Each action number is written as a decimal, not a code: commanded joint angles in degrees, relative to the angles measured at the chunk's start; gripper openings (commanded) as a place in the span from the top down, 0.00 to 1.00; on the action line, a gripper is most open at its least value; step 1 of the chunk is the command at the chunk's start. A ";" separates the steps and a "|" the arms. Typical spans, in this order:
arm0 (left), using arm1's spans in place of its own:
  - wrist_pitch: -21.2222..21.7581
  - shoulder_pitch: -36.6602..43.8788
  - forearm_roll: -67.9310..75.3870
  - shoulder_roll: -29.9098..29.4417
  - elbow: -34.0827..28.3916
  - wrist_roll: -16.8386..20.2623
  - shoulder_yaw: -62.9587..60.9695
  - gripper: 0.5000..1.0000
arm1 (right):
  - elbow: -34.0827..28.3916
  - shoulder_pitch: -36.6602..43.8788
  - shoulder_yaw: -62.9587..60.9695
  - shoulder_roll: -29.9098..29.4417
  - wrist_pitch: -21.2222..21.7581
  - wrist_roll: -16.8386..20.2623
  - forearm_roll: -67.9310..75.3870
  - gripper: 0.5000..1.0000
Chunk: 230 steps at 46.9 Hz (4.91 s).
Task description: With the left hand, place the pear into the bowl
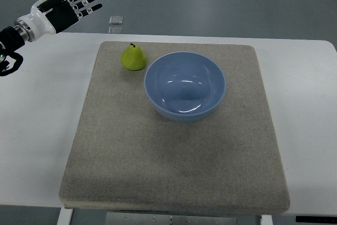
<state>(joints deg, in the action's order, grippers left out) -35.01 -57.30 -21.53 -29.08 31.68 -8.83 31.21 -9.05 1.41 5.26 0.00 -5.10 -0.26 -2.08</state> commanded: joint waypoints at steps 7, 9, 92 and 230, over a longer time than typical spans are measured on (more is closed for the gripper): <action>0.01 -0.18 0.08 -0.27 -0.21 0.04 0.17 0.01 | 0.00 -0.09 0.01 0.00 0.00 -0.01 -0.03 0.15; 0.01 -0.44 0.08 -0.36 -0.30 0.04 0.08 0.01 | 0.00 0.00 0.01 0.00 0.00 -0.01 -0.03 0.15; 0.01 -14.15 91.22 3.77 1.37 19.99 -6.06 0.04 | 0.00 0.00 0.01 0.00 0.00 -0.01 -0.03 0.15; 10.49 -9.67 110.83 -4.31 37.75 23.95 -3.79 1.00 | 0.00 0.00 0.01 0.00 0.00 -0.01 -0.03 0.15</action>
<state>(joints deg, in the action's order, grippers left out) -23.11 -67.28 89.41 -32.36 66.06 15.12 27.51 -9.05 1.40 5.28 0.00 -5.10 -0.25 -2.11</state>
